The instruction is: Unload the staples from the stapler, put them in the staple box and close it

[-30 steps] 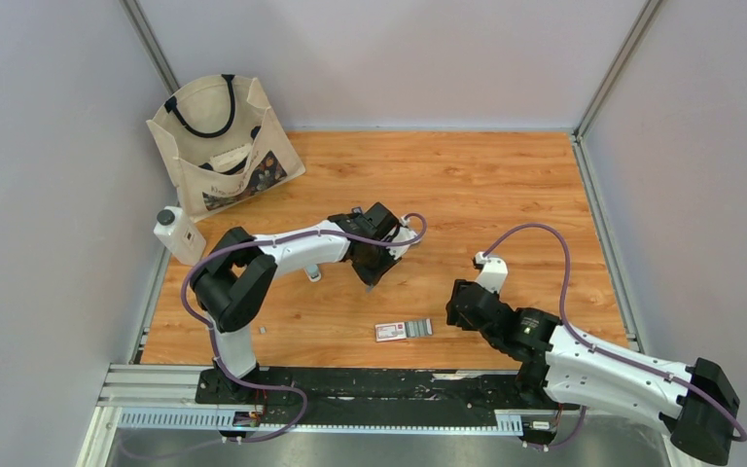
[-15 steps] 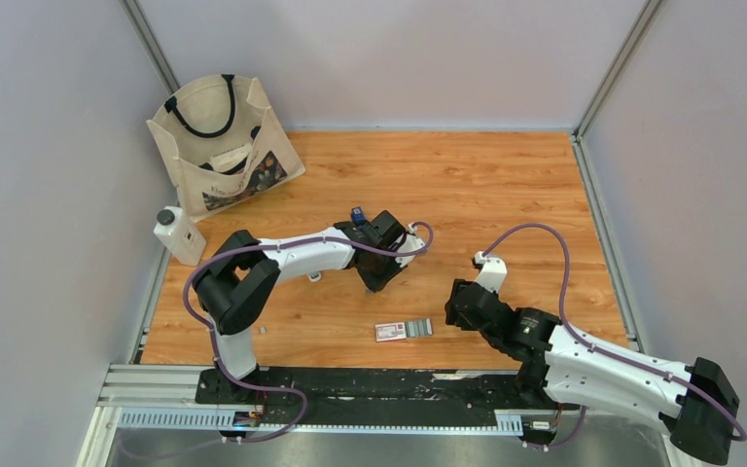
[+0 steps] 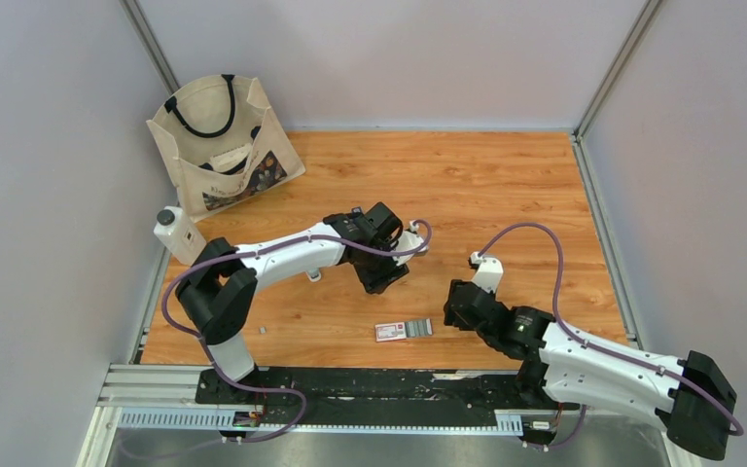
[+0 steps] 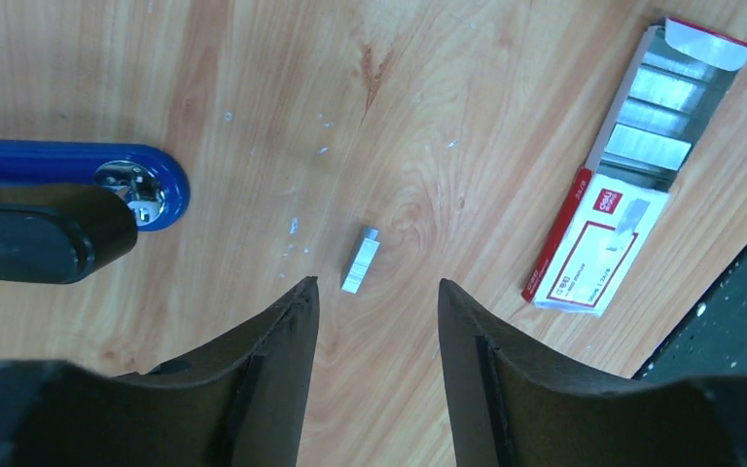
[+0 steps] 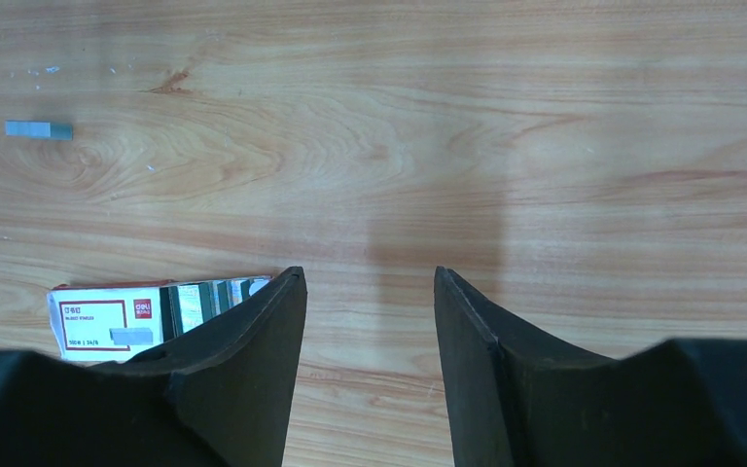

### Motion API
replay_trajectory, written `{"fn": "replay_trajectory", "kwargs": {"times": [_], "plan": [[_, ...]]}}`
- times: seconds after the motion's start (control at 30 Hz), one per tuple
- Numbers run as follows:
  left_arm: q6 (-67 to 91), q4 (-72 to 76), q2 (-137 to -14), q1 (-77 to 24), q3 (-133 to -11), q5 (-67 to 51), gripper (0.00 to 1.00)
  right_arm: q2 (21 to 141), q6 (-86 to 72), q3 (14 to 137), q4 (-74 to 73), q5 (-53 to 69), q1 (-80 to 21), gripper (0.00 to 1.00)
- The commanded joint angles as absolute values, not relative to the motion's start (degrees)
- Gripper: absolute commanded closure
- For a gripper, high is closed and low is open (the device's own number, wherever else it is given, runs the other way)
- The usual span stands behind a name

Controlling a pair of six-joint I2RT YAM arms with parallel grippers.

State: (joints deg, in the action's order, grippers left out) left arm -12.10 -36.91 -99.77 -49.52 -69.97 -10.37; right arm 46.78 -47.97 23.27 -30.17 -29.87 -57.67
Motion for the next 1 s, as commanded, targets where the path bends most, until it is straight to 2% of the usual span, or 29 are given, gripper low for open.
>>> {"fn": "replay_trajectory", "kwargs": {"times": [0.0, 0.27, 0.6, 0.97], "plan": [[-20.29, -40.95, -97.90, -49.75, -72.60, -10.81, 0.42, 47.46, -47.64, 24.00, -26.72, -30.50, -57.48, 0.45], [-27.15, -42.63, -103.97, -49.66, -74.88, -14.50, 0.41, 47.55, -47.55, 23.99, -26.72, -30.76, -57.39, 0.46], [-28.92, -42.72, -109.16, -49.40, -77.17, -13.98, 0.46, 46.76, -47.55, 23.56, -26.72, -30.94, -57.04, 0.46], [-31.64, -43.42, -105.20, -45.97, -73.39, -15.29, 0.43, 46.14, -47.37, 23.12, -26.19, -30.50, -56.51, 0.46]]}}
